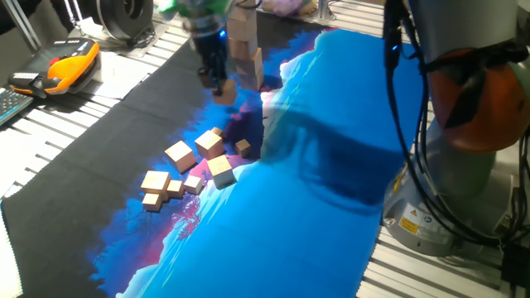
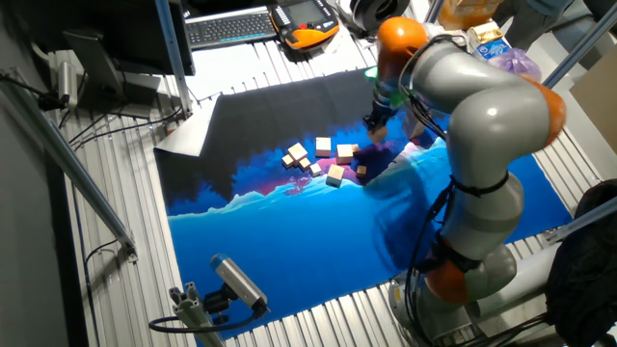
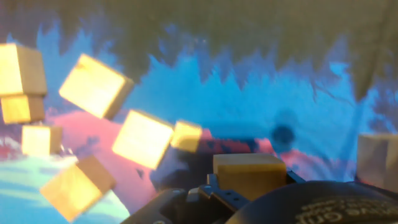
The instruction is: Stack the blocks in a vertical line of five
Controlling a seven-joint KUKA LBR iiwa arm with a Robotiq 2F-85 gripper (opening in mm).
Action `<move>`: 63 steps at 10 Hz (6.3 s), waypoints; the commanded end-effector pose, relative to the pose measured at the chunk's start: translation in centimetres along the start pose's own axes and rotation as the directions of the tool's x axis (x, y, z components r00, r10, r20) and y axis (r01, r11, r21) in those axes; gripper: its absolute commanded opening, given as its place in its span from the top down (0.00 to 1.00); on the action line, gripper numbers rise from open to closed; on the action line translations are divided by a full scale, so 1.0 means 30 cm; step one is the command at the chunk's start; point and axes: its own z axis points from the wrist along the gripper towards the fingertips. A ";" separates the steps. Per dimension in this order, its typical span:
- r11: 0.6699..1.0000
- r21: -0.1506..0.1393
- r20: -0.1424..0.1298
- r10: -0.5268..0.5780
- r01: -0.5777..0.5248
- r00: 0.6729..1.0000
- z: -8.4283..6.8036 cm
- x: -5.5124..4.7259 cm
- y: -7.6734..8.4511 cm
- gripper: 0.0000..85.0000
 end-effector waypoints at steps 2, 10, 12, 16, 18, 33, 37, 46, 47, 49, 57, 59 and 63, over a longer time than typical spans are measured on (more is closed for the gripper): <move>1.000 0.001 0.019 0.020 -0.021 1.000 0.025 0.060 -0.032 1.00; 1.000 0.011 0.055 -0.003 0.002 0.999 0.131 0.219 -0.067 1.00; 1.000 0.019 0.046 -0.007 0.007 0.999 0.156 0.235 -0.085 1.00; 1.000 -0.010 -0.004 0.009 -0.010 1.000 0.263 0.213 -0.113 1.00; 0.999 -0.005 0.001 0.037 -0.037 0.999 0.293 0.218 -0.115 1.00; 0.995 -0.022 -0.001 0.101 -0.101 0.995 0.306 0.203 -0.077 1.00; 0.982 -0.039 -0.061 0.181 -0.184 0.982 0.306 0.203 -0.077 1.00; 0.973 -0.029 -0.096 0.225 -0.229 0.969 0.234 0.315 -0.064 1.00; 0.975 -0.011 -0.088 0.219 -0.221 0.972 0.245 0.332 -0.063 1.00; 0.977 -0.016 -0.058 0.212 -0.213 0.976 0.290 0.359 -0.070 1.00; 0.973 -0.023 -0.041 0.227 -0.228 0.973 0.359 0.415 -0.058 1.00; 0.968 -0.012 -0.023 0.249 -0.249 0.968 0.363 0.414 -0.052 0.60; 0.961 0.011 -0.014 0.275 -0.275 0.961 0.363 0.411 -0.047 0.40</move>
